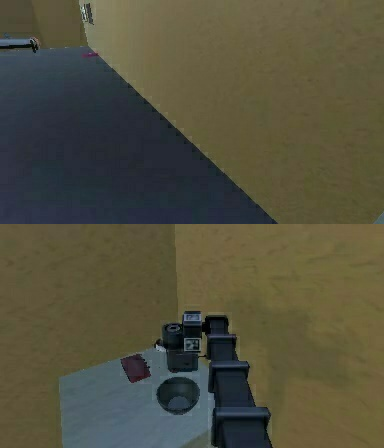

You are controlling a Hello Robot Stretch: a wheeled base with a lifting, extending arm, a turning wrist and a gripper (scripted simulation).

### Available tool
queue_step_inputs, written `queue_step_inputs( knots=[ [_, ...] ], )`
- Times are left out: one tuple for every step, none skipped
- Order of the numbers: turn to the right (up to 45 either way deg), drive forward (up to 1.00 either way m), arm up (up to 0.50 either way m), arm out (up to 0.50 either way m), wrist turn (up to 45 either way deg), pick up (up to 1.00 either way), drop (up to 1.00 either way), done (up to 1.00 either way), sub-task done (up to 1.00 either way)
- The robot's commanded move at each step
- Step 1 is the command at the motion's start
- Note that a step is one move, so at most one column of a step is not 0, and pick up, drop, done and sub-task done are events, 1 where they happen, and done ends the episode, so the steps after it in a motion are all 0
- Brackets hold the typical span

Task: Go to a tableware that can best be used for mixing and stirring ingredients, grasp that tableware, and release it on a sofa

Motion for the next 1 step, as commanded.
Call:
queue_step_inputs(
  knots=[
    [0.0,0.00,-0.30,0.00,0.0,0.00,0.00,0.00,0.00]
  ],
)
